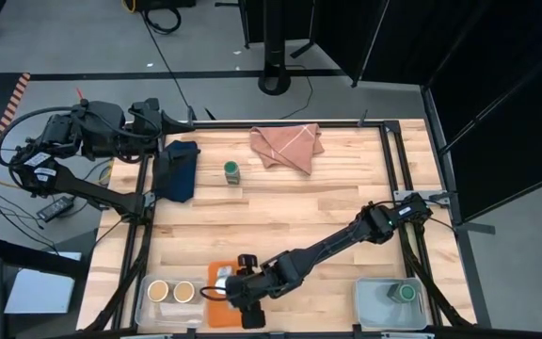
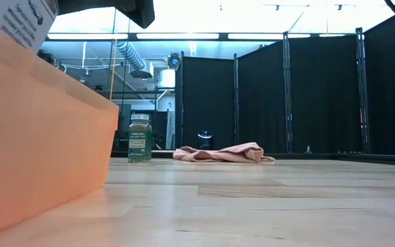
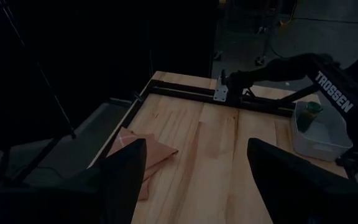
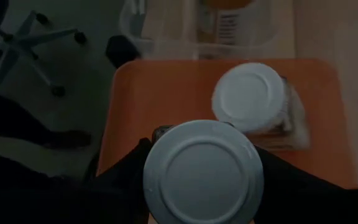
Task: Sort spices by type
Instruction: Put the white seasoning bottle into the orange bin
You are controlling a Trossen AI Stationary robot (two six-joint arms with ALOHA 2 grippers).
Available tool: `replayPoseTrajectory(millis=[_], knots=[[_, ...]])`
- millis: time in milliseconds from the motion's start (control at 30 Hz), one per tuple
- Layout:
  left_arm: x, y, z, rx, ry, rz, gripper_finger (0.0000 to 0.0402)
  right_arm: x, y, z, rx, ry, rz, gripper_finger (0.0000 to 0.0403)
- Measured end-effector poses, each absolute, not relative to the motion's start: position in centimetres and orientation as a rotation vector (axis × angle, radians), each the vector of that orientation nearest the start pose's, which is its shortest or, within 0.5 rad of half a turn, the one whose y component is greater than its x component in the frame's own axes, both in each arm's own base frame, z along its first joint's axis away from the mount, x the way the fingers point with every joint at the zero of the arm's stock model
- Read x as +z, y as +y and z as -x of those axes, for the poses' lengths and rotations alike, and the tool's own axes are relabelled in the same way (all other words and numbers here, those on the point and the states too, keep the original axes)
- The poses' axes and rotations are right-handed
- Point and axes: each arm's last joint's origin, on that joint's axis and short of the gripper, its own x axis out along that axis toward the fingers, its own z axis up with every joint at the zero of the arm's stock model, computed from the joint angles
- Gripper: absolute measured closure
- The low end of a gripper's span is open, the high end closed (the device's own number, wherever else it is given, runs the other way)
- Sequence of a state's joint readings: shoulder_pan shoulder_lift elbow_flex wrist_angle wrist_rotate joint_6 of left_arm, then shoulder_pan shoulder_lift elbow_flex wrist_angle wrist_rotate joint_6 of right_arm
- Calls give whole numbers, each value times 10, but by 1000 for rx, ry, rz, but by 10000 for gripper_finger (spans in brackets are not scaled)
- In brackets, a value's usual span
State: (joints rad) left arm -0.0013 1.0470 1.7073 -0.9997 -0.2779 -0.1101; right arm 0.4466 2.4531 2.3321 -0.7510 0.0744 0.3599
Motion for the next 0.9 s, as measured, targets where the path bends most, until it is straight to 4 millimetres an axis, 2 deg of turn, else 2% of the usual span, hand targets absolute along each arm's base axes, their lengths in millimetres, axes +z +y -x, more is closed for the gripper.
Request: replayPoseTrajectory(millis=[333, 533, 700, 900], knots=[[498, 8, -135, 293, 318, 68, 117, 231, 215, -493, 130, 851, -125, 201], [498, 8, -137, 296, 320, 83, 117, 246, 205, -500, 76, 767, -128, 201], [496, 8, -141, 297, 330, 82, 117, 248, 197, -503, 45, 755, -129, 201], [495, 8, -144, 297, 342, 80, 117, 247, 197, -502, 69, 771, -144, 201]])
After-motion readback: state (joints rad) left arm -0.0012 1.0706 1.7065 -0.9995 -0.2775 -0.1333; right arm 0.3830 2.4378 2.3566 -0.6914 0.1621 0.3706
